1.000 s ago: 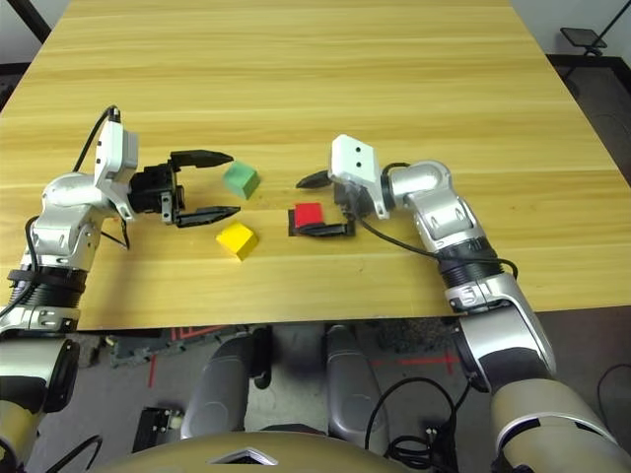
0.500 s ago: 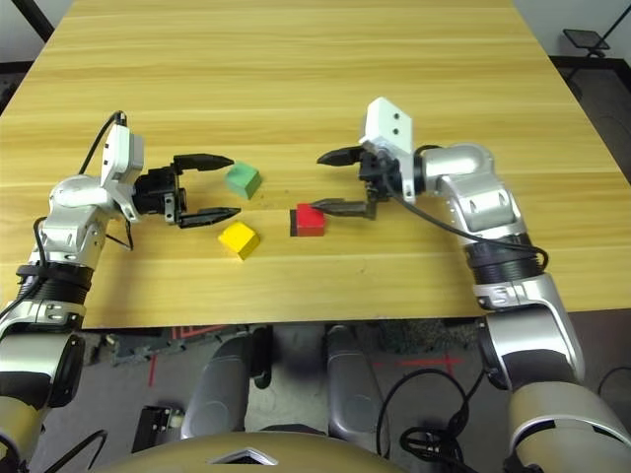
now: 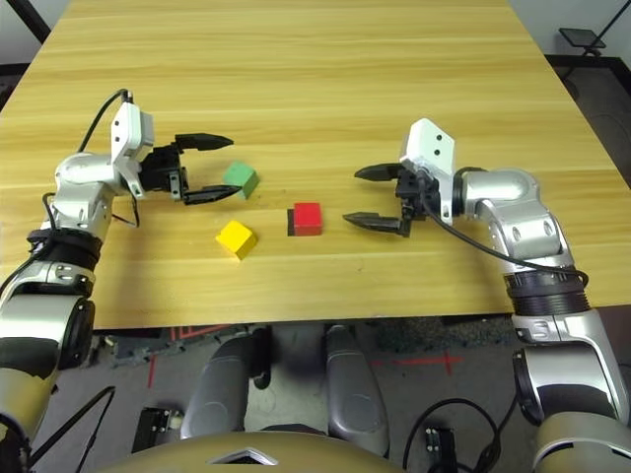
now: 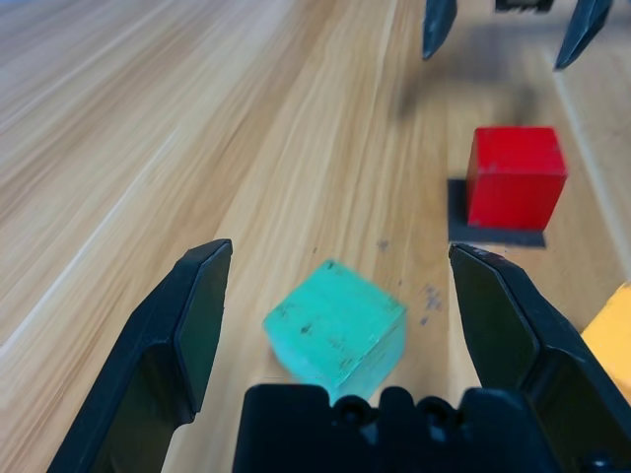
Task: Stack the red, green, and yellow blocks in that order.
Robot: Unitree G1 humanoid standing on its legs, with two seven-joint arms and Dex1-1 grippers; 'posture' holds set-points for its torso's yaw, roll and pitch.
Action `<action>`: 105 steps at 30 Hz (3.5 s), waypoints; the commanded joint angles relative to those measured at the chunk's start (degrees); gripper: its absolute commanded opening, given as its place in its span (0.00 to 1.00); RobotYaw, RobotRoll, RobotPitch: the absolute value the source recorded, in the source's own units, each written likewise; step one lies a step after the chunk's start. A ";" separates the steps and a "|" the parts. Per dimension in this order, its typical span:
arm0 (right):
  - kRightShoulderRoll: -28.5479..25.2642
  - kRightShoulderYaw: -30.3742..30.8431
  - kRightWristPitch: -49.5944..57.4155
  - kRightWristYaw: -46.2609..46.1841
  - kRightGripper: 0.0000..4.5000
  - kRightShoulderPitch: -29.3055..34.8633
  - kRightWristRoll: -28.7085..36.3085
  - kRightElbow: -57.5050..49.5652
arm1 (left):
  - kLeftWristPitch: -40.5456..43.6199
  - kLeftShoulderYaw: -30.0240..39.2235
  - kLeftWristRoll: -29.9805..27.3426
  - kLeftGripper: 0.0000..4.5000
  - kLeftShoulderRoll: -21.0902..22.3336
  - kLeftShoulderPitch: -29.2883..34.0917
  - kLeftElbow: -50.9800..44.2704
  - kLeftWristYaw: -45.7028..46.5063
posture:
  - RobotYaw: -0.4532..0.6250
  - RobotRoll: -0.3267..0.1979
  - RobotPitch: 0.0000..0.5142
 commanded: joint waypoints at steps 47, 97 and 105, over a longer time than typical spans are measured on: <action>2.27 -0.21 1.71 -5.28 0.98 1.81 2.51 -4.12 | -6.93 -1.86 10.74 1.00 -5.76 -7.42 17.53 4.02 | 0.63 0.65 0.46; 5.15 -0.36 1.25 -8.10 1.00 1.55 2.29 -3.40 | 71.70 -9.95 -2.37 0.65 -7.19 13.41 -70.98 30.83 | 0.64 0.71 0.47; 5.55 -0.26 1.64 -8.37 1.00 1.49 2.35 -3.67 | 66.11 -12.64 -0.55 0.65 -7.78 13.30 -67.20 33.78 | 0.64 0.70 0.48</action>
